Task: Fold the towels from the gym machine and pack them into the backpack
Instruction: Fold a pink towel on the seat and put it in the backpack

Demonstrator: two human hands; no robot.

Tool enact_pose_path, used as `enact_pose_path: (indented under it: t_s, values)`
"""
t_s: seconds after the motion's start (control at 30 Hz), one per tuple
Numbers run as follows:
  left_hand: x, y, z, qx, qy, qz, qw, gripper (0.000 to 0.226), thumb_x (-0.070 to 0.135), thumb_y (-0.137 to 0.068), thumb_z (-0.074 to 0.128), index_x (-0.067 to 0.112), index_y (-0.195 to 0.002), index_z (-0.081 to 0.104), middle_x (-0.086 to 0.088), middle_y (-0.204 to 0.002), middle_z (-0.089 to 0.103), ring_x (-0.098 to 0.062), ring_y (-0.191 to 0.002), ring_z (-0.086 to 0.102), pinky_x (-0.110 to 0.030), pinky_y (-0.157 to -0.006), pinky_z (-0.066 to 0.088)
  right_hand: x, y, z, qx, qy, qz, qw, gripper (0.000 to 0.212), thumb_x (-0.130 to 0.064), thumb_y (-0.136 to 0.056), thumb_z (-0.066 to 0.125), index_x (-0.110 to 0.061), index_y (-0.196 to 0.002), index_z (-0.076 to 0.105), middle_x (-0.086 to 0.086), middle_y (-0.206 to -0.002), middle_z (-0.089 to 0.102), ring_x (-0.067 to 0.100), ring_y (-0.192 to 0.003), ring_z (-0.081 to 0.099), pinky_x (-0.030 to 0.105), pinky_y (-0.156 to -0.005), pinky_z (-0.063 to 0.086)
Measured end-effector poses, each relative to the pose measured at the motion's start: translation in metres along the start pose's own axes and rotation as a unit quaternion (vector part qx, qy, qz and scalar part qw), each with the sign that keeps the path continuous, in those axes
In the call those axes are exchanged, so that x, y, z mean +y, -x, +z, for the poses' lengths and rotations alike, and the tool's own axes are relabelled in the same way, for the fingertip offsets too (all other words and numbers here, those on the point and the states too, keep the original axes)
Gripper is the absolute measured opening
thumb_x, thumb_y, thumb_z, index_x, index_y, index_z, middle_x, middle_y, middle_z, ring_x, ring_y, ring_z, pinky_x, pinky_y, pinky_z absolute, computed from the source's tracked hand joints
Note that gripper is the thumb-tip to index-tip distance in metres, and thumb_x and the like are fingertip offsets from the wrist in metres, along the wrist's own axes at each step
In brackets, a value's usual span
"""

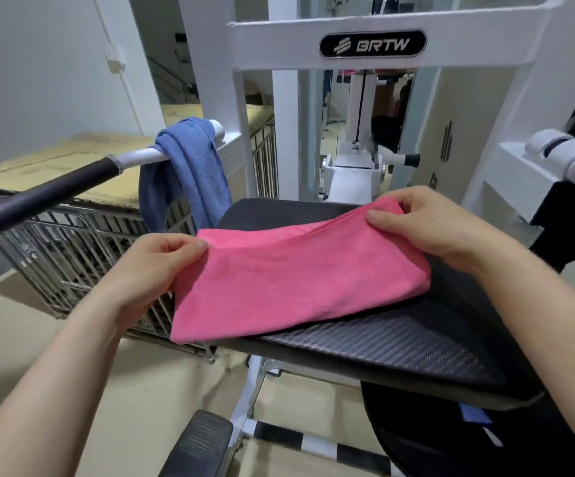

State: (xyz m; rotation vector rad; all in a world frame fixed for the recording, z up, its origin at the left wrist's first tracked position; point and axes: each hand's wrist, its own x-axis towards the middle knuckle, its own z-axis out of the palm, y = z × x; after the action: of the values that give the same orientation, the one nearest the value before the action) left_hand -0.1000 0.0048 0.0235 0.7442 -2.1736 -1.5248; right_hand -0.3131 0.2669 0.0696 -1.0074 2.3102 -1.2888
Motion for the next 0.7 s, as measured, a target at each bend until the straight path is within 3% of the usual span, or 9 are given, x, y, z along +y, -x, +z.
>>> enact_pose_path:
  t_s: [0.07, 0.13, 0.23, 0.3, 0.4, 0.5, 0.7]
  values:
    - [-0.001, -0.018, 0.003, 0.044, -0.079, 0.037, 0.995, 0.023, 0.025, -0.093, 0.06, 0.017, -0.076, 0.072, 0.002, -0.06, 0.059, -0.018, -0.059, 0.048, -0.03, -0.058, 0.035, 0.003, -0.021, 0.012, 0.046, 0.093, -0.01, 0.995, 0.027, -0.023, -0.093, 0.058, 0.002, -0.087, 0.066, 0.006, -0.076, 0.063, 0.017, -0.07, 0.057, 0.029, -0.064, 0.045]
    - [0.0, -0.03, 0.005, 0.04, -0.144, 0.058, 0.987, 0.024, 0.032, -0.089, 0.065, 0.016, -0.072, 0.07, 0.006, -0.055, 0.06, -0.013, -0.054, 0.051, -0.03, -0.056, 0.04, 0.008, -0.034, 0.022, 0.054, 0.159, -0.013, 0.986, 0.033, -0.022, -0.094, 0.054, 0.009, -0.087, 0.059, 0.011, -0.076, 0.06, 0.024, -0.071, 0.053, 0.032, -0.063, 0.041]
    - [0.002, -0.034, 0.003, -0.021, -0.16, 0.054, 0.985, 0.012, 0.029, -0.075, 0.081, 0.021, -0.077, 0.072, 0.005, -0.066, 0.068, -0.004, -0.053, 0.053, -0.024, -0.057, 0.045, 0.017, -0.043, 0.025, 0.065, 0.2, -0.007, 0.978, 0.031, -0.022, -0.096, 0.051, 0.006, -0.088, 0.062, 0.017, -0.085, 0.066, 0.032, -0.083, 0.058, 0.035, -0.07, 0.043]
    - [0.002, -0.04, -0.001, -0.003, -0.151, 0.073, 0.986, 0.009, 0.016, -0.08, 0.077, 0.024, -0.08, 0.073, 0.01, -0.066, 0.067, -0.001, -0.054, 0.053, -0.024, -0.06, 0.046, 0.019, -0.045, 0.024, 0.073, 0.219, -0.006, 0.973, 0.03, -0.022, -0.096, 0.05, 0.004, -0.084, 0.06, 0.017, -0.084, 0.065, 0.031, -0.082, 0.057, 0.035, -0.068, 0.04]
    - [0.007, -0.052, 0.0, 0.029, -0.219, 0.114, 0.969, 0.016, 0.01, -0.088, 0.065, 0.025, -0.088, 0.073, 0.015, -0.076, 0.07, 0.002, -0.07, 0.061, -0.024, -0.068, 0.045, 0.023, -0.05, 0.027, 0.072, 0.255, -0.007, 0.964, 0.027, -0.022, -0.097, 0.049, -0.005, -0.076, 0.056, 0.011, -0.081, 0.062, 0.031, -0.079, 0.055, 0.037, -0.067, 0.036]
    - [0.008, -0.063, 0.007, 0.035, -0.351, 0.143, 0.925, 0.016, 0.016, -0.088, 0.064, 0.021, -0.1, 0.073, 0.006, -0.097, 0.073, -0.014, -0.097, 0.065, -0.03, -0.086, 0.047, 0.026, -0.055, 0.032, 0.076, 0.297, -0.011, 0.952, 0.029, -0.021, -0.097, 0.047, -0.02, -0.069, 0.043, 0.006, -0.082, 0.058, 0.029, -0.084, 0.055, 0.033, -0.067, 0.033]
    - [0.005, -0.076, 0.007, 0.048, -0.373, 0.12, 0.919, 0.012, 0.026, -0.085, 0.069, 0.022, -0.093, 0.076, 0.004, -0.093, 0.075, -0.018, -0.097, 0.066, -0.031, -0.084, 0.048, 0.032, -0.057, 0.04, 0.093, 0.373, -0.027, 0.923, 0.015, -0.025, -0.1, 0.04, -0.013, -0.097, 0.049, 0.013, -0.102, 0.065, 0.036, -0.091, 0.059, 0.034, -0.069, 0.037]
